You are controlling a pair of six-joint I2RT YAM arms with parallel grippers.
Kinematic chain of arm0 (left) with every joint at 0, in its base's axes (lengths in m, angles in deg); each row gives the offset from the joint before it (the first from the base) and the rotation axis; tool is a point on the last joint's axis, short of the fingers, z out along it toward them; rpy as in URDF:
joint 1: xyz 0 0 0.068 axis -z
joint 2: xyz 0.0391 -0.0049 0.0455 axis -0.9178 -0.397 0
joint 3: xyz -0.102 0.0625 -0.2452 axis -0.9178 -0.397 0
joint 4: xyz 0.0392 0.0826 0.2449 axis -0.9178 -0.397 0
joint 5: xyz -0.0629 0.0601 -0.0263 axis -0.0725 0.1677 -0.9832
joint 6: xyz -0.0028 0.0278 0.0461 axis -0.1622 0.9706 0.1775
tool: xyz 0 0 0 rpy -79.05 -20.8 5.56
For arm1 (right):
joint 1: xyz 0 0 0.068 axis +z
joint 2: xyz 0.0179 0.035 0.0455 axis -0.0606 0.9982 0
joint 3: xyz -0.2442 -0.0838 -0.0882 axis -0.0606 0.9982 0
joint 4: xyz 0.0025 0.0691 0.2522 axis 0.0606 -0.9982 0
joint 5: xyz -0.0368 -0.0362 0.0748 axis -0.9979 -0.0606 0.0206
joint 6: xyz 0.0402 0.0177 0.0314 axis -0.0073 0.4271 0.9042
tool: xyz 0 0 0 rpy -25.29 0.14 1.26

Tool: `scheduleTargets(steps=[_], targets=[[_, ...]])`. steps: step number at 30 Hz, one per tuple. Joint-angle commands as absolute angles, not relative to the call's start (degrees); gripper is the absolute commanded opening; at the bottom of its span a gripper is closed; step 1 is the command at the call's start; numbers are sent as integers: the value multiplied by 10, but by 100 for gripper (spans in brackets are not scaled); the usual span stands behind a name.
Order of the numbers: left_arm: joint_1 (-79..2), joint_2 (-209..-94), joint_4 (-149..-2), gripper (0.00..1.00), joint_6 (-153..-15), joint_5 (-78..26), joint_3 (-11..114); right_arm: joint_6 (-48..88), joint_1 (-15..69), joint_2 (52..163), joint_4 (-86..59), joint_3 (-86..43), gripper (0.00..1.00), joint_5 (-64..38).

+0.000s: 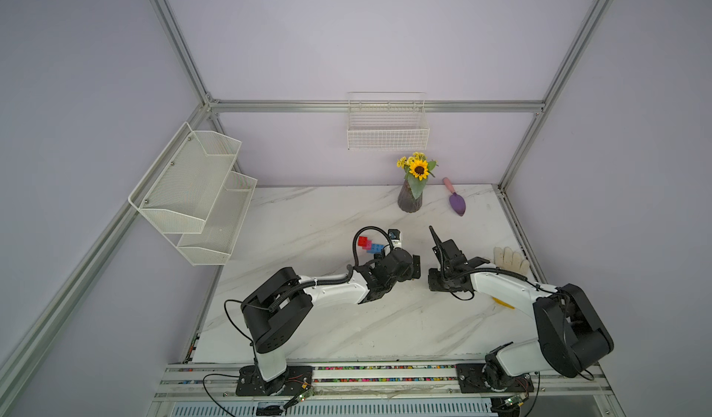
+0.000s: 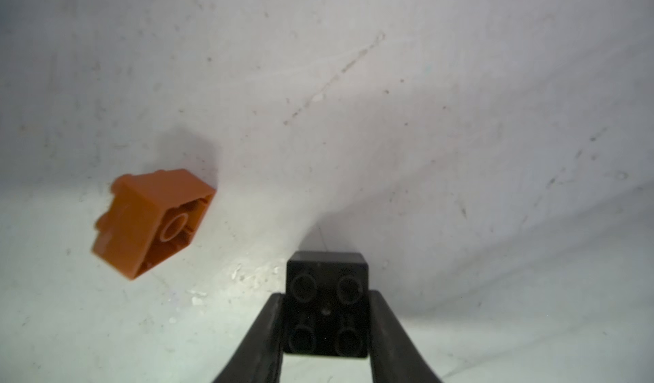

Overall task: Assemble the letter v with lego
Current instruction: Place the lego brick at the center of the board, then pick up the lego brick from the center of the board.

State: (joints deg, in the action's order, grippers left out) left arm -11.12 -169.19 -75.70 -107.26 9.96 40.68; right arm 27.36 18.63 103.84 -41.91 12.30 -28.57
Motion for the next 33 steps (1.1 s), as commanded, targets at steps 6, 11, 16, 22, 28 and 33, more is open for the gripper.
scheduleTargets(steps=[6, 11, 16, 22, 28, 33], targets=[[-128, -1640, -814, 100, -1035, 132, 384, 292, 160, 1066, -430, 96, 52, -315], [-141, -1640, -826, 100, -1036, 138, 372, 316, 160, 1020, -415, 98, 53, -330], [-173, -1613, -771, 100, -1061, 110, 307, 332, 177, 985, -417, 67, 52, -282], [-210, -1609, -763, 100, -1061, 83, 286, 358, 260, 1020, -448, 8, 51, -329], [-221, -1608, -738, 100, -1063, 70, 272, 399, 306, 1071, -457, -21, 51, -369], [-228, -1608, -725, 100, -1063, 50, 266, 455, 319, 1090, -469, -20, 51, -409]])
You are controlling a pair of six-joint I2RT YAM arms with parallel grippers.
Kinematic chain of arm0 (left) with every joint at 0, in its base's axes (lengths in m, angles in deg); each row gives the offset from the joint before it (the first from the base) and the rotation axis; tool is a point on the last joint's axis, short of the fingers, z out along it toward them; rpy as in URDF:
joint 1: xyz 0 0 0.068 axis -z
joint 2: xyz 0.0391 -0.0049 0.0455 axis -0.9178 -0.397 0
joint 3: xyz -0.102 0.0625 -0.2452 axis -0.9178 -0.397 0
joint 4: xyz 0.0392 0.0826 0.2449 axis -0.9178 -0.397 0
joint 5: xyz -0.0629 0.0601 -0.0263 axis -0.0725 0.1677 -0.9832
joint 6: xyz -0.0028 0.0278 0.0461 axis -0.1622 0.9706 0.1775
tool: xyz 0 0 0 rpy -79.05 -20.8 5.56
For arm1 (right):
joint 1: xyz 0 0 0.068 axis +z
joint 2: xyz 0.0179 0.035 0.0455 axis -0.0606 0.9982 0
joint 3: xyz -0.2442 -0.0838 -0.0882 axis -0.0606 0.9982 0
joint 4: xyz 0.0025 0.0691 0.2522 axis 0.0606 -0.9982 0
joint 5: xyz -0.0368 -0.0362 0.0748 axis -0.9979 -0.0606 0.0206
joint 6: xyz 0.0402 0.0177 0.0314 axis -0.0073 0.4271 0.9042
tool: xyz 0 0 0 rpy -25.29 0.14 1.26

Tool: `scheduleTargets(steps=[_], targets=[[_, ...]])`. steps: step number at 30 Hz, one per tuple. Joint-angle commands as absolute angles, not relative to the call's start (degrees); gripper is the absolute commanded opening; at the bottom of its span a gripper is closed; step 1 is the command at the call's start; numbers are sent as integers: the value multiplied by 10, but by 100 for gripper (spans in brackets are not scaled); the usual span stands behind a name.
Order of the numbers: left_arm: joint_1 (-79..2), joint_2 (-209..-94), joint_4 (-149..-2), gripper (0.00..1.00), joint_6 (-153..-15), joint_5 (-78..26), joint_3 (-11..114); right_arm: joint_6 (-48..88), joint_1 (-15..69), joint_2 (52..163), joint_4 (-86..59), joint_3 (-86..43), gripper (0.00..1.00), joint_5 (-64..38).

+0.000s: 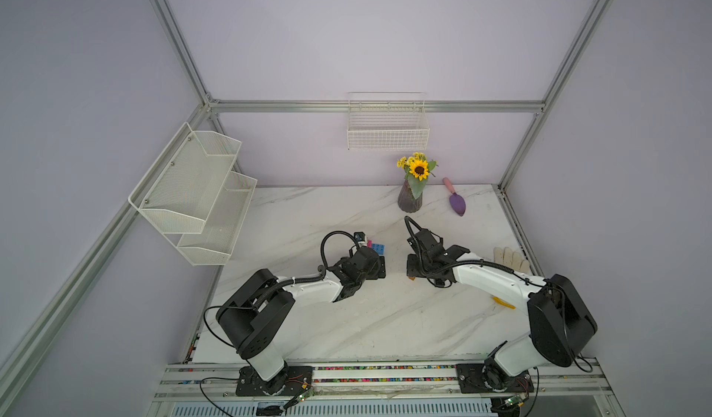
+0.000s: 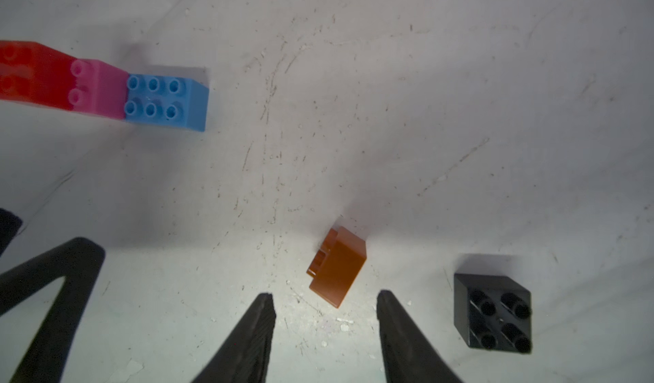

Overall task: Assemble the letter v with lego
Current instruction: Pick up the lego brick from the center of the board.

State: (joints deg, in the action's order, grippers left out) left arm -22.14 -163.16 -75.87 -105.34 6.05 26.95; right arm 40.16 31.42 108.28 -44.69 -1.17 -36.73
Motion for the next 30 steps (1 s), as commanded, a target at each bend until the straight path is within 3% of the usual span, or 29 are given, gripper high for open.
scheduleTargets(steps=[1, 17, 30], targets=[[-230, -1606, -722, 100, -1062, 48, 262, 467, 319, 1095, -473, -20, 51, -414], [-264, -1598, -678, 100, -1054, -11, 222, 517, 334, 1170, -469, -48, 51, -434], [-268, -1615, -674, 100, -1068, -23, 220, 466, 334, 1218, -506, -95, 51, -462]])
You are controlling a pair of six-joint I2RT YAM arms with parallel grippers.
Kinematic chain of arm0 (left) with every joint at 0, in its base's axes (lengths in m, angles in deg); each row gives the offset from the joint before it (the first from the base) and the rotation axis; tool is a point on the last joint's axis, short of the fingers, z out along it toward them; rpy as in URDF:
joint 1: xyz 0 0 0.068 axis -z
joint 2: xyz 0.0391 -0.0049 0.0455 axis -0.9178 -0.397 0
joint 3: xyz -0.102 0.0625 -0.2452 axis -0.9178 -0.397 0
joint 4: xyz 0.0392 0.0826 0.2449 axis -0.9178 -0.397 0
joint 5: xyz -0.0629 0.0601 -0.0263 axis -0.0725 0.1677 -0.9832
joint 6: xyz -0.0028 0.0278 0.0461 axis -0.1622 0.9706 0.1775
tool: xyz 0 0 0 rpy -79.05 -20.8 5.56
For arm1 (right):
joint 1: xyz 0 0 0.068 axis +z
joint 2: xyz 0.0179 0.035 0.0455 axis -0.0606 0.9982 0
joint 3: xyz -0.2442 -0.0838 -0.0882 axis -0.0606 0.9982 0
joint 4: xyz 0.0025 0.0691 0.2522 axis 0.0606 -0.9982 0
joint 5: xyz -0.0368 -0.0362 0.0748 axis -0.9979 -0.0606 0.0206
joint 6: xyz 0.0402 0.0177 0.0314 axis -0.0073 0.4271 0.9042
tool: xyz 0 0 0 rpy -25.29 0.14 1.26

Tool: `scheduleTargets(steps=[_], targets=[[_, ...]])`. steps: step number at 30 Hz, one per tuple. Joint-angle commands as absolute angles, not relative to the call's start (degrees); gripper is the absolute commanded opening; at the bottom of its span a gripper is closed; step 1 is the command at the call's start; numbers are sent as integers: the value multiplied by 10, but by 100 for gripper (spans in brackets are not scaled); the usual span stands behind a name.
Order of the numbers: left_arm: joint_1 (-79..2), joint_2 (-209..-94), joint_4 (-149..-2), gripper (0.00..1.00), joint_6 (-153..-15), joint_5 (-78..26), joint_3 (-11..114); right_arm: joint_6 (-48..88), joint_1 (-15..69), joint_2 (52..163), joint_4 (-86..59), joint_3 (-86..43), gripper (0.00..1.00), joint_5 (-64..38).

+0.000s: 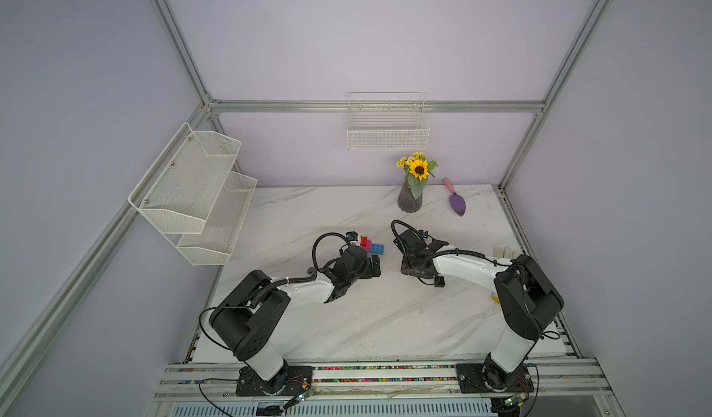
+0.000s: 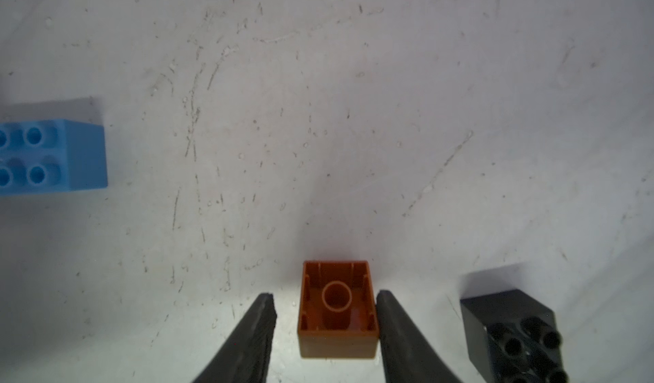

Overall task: Assemble the letter v with lego
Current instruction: Pick up the lego brick from the center of the board.

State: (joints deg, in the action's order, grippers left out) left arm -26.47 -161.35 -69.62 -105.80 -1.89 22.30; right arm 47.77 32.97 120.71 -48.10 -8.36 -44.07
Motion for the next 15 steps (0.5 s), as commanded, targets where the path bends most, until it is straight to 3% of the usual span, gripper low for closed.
scheduleTargets(steps=[1, 15], targets=[[-268, -1617, -673, 100, -1069, -23, 220, 464, 334, 1221, -505, -96, 51, -463], [-269, -1625, -688, 100, -1069, -23, 233, 462, 334, 1214, -491, -84, 49, -457]])
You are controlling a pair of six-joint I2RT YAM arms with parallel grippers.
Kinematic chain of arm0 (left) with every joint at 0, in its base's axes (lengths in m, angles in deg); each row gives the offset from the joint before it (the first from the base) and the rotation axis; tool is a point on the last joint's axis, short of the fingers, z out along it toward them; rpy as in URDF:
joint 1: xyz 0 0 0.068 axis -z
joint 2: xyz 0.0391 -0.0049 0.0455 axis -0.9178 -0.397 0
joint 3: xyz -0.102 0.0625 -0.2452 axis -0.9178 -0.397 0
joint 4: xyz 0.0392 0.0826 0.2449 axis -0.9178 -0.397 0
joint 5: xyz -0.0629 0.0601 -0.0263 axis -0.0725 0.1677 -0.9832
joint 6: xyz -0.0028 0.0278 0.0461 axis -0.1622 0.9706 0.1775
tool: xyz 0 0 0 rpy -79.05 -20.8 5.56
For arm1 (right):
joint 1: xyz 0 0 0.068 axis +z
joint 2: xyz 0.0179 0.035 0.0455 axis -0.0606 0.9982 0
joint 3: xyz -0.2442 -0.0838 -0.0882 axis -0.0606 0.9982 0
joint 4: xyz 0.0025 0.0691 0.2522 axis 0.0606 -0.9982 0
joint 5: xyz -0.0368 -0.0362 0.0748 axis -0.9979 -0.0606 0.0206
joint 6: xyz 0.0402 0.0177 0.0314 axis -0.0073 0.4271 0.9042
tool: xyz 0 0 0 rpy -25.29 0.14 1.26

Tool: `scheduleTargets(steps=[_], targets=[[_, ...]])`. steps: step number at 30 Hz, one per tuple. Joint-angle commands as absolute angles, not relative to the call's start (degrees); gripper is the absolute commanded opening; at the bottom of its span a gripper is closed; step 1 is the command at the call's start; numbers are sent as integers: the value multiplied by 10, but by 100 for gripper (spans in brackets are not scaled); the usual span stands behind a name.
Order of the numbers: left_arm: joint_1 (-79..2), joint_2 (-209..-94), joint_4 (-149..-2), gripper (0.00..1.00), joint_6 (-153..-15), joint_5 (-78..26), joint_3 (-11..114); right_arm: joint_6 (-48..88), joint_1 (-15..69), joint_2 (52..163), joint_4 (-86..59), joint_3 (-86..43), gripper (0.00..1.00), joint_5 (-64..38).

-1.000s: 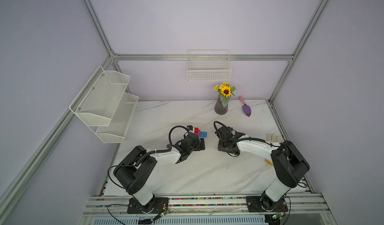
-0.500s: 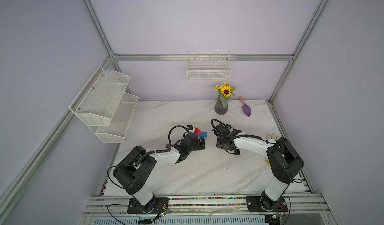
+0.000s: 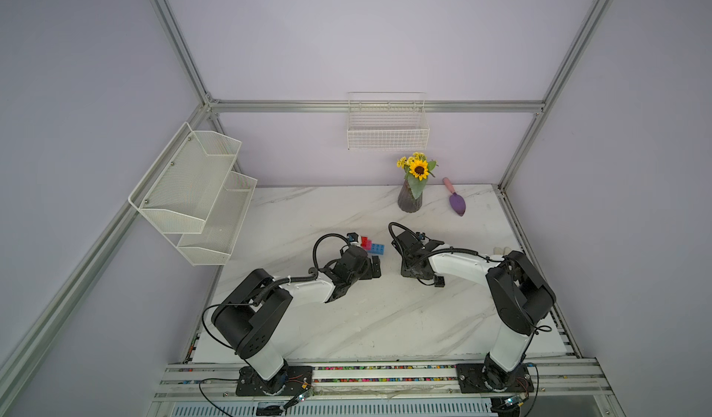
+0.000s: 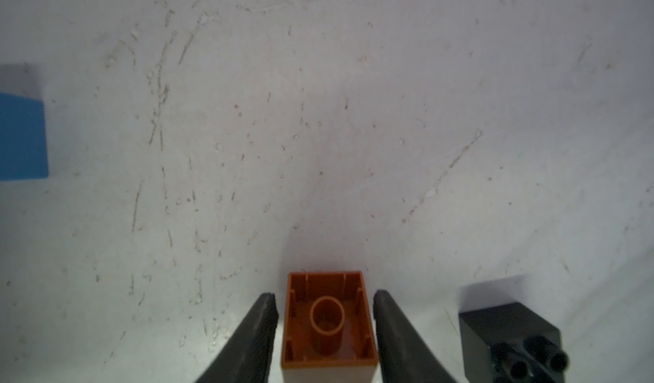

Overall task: Assemble the letter v with lego
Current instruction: Pick up the lego brick from the center of the board.

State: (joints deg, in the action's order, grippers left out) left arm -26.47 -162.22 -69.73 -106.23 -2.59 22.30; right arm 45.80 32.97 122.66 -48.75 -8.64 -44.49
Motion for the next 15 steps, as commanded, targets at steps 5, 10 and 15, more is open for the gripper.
scheduleTargets(steps=[5, 10, 15], targets=[[-269, -1627, -691, 100, -1069, -24, 237, 462, 334, 1212, -487, -81, 48, -458], [-269, -1627, -694, 100, -1070, -24, 237, 464, 334, 1210, -477, -74, 42, -456], [-269, -1621, -698, 100, -1069, -20, 233, 460, 333, 1209, -477, -74, 24, -449]])
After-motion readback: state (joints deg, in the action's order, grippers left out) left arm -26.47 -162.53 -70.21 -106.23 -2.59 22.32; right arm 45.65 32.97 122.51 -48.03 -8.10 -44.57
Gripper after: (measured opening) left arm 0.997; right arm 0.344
